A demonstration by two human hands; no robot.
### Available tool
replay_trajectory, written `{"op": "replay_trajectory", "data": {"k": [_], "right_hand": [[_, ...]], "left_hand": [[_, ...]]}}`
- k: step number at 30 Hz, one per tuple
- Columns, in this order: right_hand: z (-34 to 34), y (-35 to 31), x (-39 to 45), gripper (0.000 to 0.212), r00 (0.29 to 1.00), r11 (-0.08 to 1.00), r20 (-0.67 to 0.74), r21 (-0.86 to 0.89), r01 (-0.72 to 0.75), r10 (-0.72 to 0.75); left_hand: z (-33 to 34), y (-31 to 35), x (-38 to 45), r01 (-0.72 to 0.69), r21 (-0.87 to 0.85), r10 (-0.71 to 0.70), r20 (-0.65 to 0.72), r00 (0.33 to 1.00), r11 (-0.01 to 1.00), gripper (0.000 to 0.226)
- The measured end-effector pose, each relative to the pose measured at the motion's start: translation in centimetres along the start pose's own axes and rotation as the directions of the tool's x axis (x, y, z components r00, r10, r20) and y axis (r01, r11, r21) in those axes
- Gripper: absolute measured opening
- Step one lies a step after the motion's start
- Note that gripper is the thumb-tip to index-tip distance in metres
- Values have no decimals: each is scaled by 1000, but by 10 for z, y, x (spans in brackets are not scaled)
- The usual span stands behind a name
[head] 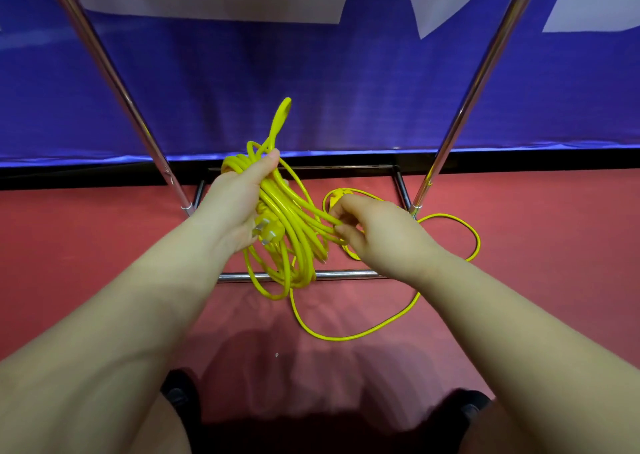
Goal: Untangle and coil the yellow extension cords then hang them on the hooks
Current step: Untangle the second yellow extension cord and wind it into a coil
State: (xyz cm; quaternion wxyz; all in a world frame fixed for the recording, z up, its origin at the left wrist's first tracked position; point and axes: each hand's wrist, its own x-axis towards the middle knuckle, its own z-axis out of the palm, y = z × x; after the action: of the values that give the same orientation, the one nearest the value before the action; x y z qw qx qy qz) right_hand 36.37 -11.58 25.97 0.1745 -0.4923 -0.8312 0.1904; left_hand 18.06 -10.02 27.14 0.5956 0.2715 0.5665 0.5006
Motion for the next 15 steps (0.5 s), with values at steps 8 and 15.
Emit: {"op": "replay_trajectory", "data": {"k": [8, 15], "right_hand": [[3, 21, -4, 12, 849, 953, 434, -171, -251, 301], [-12, 30, 1, 17, 963, 956, 6, 120, -269, 271]], "left_hand": [[-13, 9, 7, -28, -86, 23, -62, 998, 996, 33], [-21, 7, 14, -88, -135, 71, -121, 990, 987, 41]]}}
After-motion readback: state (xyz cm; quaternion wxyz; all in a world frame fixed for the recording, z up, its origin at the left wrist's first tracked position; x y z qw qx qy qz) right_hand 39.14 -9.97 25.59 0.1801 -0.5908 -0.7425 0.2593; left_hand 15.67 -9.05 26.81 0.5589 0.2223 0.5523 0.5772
